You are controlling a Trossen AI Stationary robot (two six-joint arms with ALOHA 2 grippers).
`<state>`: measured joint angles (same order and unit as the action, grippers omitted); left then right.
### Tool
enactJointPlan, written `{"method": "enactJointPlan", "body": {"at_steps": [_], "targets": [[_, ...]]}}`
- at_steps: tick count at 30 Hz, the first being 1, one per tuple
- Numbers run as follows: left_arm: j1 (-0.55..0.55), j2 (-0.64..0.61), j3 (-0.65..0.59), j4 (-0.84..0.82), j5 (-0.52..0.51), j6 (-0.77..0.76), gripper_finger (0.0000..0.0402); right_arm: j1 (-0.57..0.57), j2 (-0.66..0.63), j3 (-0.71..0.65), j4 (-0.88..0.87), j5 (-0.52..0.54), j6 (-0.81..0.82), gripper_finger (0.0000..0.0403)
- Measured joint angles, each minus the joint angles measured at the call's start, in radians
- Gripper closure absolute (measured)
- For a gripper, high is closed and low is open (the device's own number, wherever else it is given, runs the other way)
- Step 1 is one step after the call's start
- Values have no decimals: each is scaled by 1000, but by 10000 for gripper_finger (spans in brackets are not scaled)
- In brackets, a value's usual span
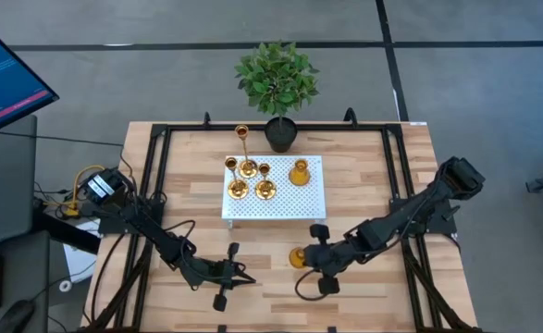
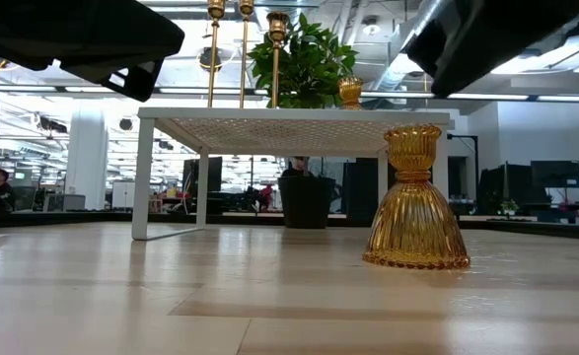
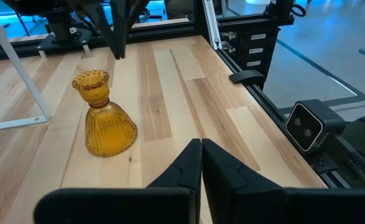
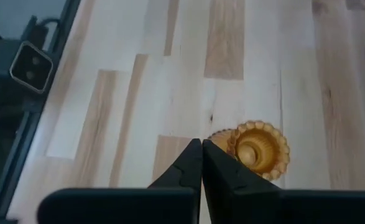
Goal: Pick & Place candle stick holders
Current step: Put the brown candle holder on the shelf
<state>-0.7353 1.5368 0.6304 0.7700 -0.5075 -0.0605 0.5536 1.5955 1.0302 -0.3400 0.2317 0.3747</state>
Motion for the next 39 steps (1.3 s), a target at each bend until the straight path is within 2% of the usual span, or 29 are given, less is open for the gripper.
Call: {"method": "enactJointPlan", "body": {"at_steps": [4,8,14,20,27,30,34,39], "targets": [[0,0,0,0,0,0,389,2,0,0,-6,25,-18,386],[0,0,0,0,0,-3,389,0,0,0,-7,62,-29,352],[0,0,0,0,0,-4,389,-13,40,-1,-29,57,-34,304],[0,0,0,0,0,-4,389,-20,112,9,2,49,-37,285],[0,0,0,-3,0,-4,389,-25,138,12,-1,57,-33,296],[0,0,0,-3,0,-4,389,-32,134,12,-9,55,-14,321],[0,0,0,-3,0,-4,389,-39,131,11,-12,54,0,380],[0,0,0,-3,0,-5,389,-38,130,11,-10,67,26,386]]}}
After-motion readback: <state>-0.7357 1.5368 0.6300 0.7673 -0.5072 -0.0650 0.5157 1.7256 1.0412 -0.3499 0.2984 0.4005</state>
